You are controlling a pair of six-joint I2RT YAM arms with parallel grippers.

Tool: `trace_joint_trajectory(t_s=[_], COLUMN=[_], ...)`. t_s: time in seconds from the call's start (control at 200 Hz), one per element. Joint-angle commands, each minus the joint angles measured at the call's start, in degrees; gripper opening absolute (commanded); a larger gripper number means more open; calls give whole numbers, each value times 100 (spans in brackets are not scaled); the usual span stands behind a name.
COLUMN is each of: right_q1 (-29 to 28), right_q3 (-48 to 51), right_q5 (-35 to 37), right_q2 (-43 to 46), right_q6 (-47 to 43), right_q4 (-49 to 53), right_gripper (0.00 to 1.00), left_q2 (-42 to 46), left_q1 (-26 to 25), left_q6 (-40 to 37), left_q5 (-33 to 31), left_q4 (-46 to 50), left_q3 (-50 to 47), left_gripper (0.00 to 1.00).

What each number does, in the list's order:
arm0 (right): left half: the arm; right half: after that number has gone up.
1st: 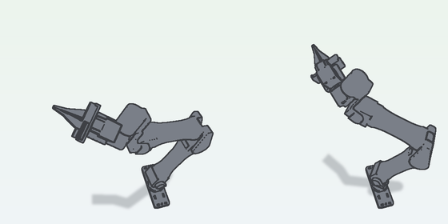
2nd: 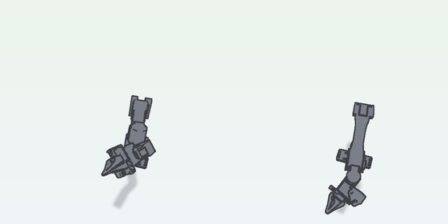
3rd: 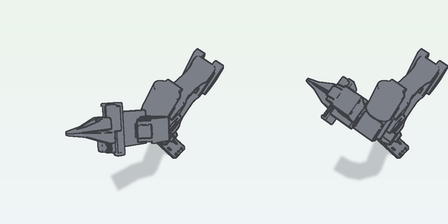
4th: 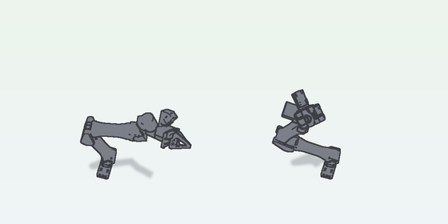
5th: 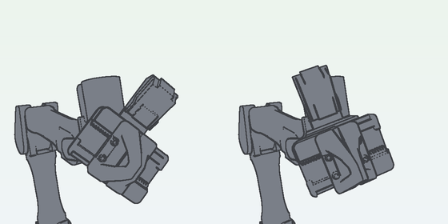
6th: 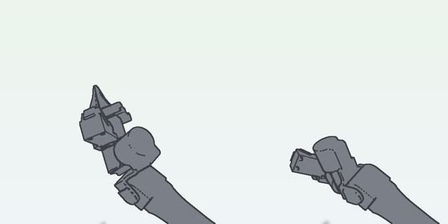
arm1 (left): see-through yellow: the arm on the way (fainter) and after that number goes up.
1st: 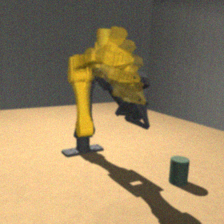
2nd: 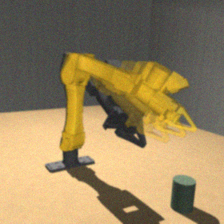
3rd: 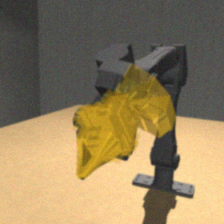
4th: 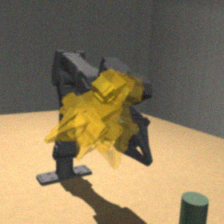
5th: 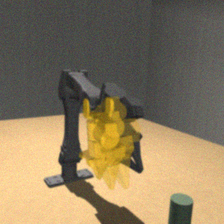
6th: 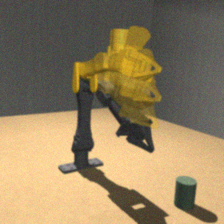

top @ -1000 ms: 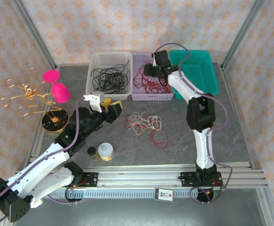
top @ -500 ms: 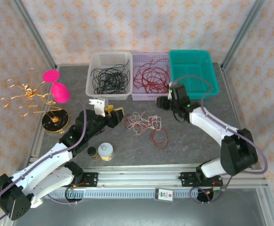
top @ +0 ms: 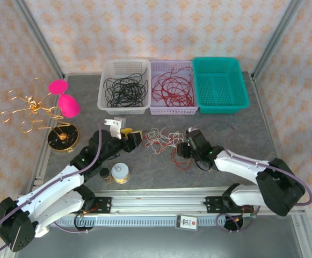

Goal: Untangle the cables

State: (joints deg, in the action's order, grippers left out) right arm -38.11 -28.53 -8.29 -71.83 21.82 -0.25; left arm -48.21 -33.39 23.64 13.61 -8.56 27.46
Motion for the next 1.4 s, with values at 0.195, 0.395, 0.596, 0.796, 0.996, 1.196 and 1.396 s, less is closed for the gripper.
trace_joint_trajectory(t_s=[0.195,0.395,0.596,0.796,0.996,1.196,1.396], right_q1=[49,92,137,192,207,200,185], right_q3=[-71,5,277,152,84,140,-47], right_q5=[395,236,167,176,4,103,60], right_q2=[-386,-848,-958,-1233,-1197,-165,1274], right_q6=[-873,-1169,-1229,-1544,-1756,-1718,-1710], right_q4=[-1786,-1972,-2491,-2743,-2741,-2094,-1001], right_gripper=[33,20,17,14,0,0,0], left_q2=[304,222,-17,-326,-478,-699,-1110], left_q1=[-19,-19,-19,-19,-19,-20,-53], left_q6=[224,221,207,104,71,-251,-822], left_q5=[226,217,267,319,226,529,1530], left_q4=[-156,-68,-175,-165,-138,-74,-217], left_q3=[-109,-121,-58,151,299,457,625], left_gripper=[59,59,59,59,59,59,57])
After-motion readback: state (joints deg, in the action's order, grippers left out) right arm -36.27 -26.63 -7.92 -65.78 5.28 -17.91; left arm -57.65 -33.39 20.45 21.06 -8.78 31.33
